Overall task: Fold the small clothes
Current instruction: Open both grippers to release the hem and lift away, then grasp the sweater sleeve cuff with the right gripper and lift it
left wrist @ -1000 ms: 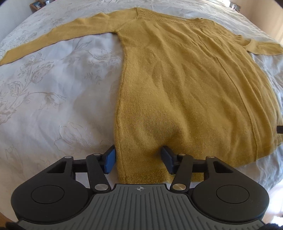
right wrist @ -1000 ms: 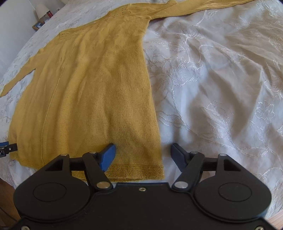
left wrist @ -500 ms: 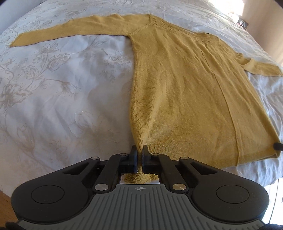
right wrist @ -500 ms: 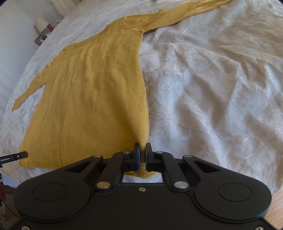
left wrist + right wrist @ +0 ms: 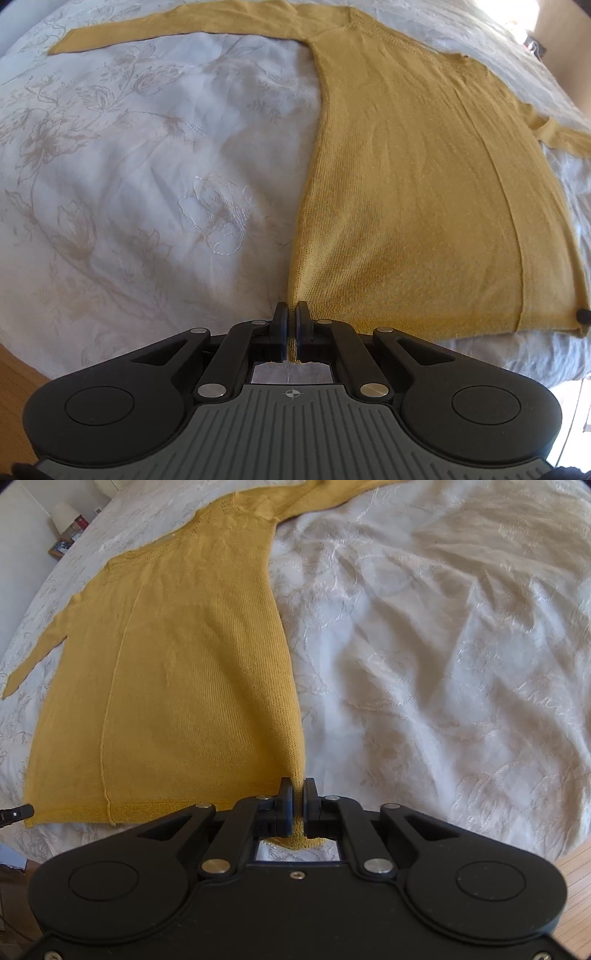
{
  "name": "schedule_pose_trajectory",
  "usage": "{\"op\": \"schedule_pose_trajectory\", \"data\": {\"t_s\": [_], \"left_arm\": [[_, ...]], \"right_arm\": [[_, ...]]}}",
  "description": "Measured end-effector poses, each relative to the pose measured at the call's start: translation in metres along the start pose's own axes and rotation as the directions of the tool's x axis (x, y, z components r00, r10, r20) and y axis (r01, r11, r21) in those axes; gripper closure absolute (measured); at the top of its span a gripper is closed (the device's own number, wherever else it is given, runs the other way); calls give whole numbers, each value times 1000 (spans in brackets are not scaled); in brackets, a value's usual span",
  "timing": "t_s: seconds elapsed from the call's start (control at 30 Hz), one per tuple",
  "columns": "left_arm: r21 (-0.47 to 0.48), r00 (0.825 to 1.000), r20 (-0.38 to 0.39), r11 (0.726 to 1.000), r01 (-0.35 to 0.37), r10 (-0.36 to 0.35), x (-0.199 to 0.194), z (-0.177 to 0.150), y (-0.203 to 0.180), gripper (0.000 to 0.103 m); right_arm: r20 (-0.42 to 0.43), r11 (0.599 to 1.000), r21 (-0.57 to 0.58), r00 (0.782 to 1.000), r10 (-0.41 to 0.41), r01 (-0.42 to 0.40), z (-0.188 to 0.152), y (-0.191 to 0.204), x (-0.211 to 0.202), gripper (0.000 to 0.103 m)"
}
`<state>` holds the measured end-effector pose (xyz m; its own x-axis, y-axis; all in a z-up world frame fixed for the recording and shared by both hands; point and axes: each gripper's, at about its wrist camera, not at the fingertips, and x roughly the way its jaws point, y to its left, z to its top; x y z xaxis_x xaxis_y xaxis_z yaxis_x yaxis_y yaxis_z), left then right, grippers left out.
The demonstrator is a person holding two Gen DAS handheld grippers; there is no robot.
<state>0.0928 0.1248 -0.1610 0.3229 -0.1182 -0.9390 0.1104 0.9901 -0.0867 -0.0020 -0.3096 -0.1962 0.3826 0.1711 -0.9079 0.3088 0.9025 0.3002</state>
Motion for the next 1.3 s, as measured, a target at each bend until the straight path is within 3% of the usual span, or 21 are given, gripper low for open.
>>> {"op": "schedule_pose_trajectory", "data": {"t_s": [0.07,0.17,0.23,0.37,0.43,0.53,0.73,0.97,1.1,1.17,1.3], "left_arm": [[28,998,-31,998,-50,51,8,3,-7,95],[-44,997,-67,998,-36,33,12,9,0,86],[-73,1000,-29,997,-12,10,1,12,4,78],[-41,998,68,999,-5,8,-27,34,-1,36],[-17,994,113,1000,-8,10,-35,50,-10,27],[20,989,148,1000,1,-4,-31,79,-31,24],[82,990,121,995,61,-71,8,116,-74,18],[91,999,47,996,13,-17,64,140,-94,18],[58,1000,-25,998,0,2,91,141,-90,17],[65,999,-40,998,4,-1,98,142,-91,9],[64,998,-59,998,16,-13,105,145,-95,1]], "right_arm": [[-35,998,-33,998,-47,46,-1,4,9,83],[-50,997,-19,996,-80,79,-2,2,11,62],[-47,994,-20,993,-106,105,-1,1,6,43],[12,992,-38,993,-119,119,18,4,-16,24],[54,993,-30,993,-110,111,32,9,-25,17],[123,996,-21,989,-78,82,60,25,-32,3],[174,998,-53,985,-24,34,105,76,-14,1],[139,988,-156,990,11,11,127,138,27,1],[91,979,-202,996,-14,32,138,159,53,1],[68,974,-222,997,-34,48,141,160,64,1],[42,961,-218,986,-164,169,145,136,79,1]]}}
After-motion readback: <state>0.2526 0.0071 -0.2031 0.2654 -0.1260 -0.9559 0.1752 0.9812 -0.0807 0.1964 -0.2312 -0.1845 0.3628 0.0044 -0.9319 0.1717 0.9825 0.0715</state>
